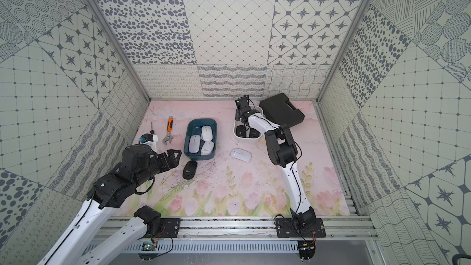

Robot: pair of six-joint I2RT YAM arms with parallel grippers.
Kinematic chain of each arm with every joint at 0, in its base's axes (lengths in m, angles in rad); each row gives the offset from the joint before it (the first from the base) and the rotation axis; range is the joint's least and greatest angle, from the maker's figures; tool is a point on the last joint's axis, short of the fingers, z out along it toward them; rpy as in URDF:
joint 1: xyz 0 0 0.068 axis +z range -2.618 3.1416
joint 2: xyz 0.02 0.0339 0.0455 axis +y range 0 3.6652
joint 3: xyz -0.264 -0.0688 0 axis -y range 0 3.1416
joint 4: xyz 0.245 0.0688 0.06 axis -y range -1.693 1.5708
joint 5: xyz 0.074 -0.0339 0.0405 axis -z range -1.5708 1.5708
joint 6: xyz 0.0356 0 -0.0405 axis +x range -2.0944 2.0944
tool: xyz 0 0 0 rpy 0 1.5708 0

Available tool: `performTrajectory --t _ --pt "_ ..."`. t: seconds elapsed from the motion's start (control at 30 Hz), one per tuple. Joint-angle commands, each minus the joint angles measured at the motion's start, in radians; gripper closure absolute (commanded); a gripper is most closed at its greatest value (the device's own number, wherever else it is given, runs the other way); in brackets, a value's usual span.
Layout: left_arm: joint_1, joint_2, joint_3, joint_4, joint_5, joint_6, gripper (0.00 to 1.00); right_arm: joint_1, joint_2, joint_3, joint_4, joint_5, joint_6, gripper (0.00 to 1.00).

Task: Place the mice by color into the storage box
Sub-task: Place the mouse in the storage box.

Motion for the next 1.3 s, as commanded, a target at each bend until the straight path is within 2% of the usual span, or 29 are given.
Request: performTrajectory --t 0.0,0.33,0.5,0.67,0.83,1.03,1.27 --pt "-0.002 0.002 -0.004 0.005 0.016 -0.010 0.14 0.002 0.037 0.059 -0.039 -0.032 0.020 0.32" --pt "-0.001 0.001 -0.022 0.010 0.026 -0.023 0.14 0.001 0.061 0.111 -0.100 -0.036 0.048 0.27" --pt "-0.002 0.005 -0.013 0.015 0.041 -0.026 0.14 0.002 -0.022 0.009 0.011 -0.073 0.071 0.23" --pt "-0.001 0.034 -0.040 0.057 0.124 -0.118 0.15 0.004 -0.177 -0.152 0.176 -0.192 0.044 0.15" --pt "-0.001 0.044 -0.054 0.078 0.163 -0.172 0.16 0.004 -0.363 -0.344 0.256 -0.383 -0.028 0.01" --pt "-0.001 0.044 -0.065 0.098 0.197 -0.187 0.15 0.008 -0.617 -0.597 0.220 -0.551 -0.176 0.01" --pt "-0.003 0.087 -0.082 0.104 0.256 -0.273 0.16 0.013 -0.907 -0.878 0.093 -0.595 -0.300 0.01"
